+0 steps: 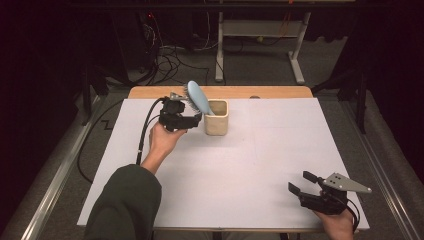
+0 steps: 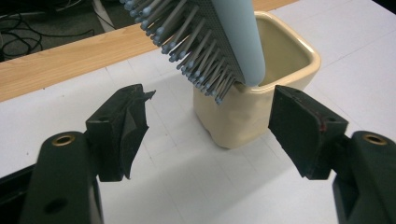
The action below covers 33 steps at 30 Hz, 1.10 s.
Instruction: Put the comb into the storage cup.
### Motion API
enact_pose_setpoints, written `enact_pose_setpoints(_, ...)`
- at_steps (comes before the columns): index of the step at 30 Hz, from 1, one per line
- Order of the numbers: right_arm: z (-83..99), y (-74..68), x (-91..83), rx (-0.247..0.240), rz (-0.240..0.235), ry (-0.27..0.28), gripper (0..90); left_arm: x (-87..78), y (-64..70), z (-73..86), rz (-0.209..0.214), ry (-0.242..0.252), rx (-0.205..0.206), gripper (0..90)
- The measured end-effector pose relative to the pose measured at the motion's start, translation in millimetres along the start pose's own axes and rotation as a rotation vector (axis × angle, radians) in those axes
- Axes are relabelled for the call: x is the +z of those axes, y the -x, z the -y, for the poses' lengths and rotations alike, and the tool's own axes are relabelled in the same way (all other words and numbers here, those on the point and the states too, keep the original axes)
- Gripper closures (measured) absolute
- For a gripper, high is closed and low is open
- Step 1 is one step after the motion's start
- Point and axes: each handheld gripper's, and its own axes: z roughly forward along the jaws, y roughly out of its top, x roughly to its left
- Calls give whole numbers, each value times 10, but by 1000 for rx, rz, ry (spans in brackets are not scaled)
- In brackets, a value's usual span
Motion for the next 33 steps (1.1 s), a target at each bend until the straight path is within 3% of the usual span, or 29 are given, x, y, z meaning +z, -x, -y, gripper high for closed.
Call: enact_pose_setpoints(33, 0, -2, 2, 0, 1, -3, 272, -167, -128, 135, -2, 9, -24, 287)
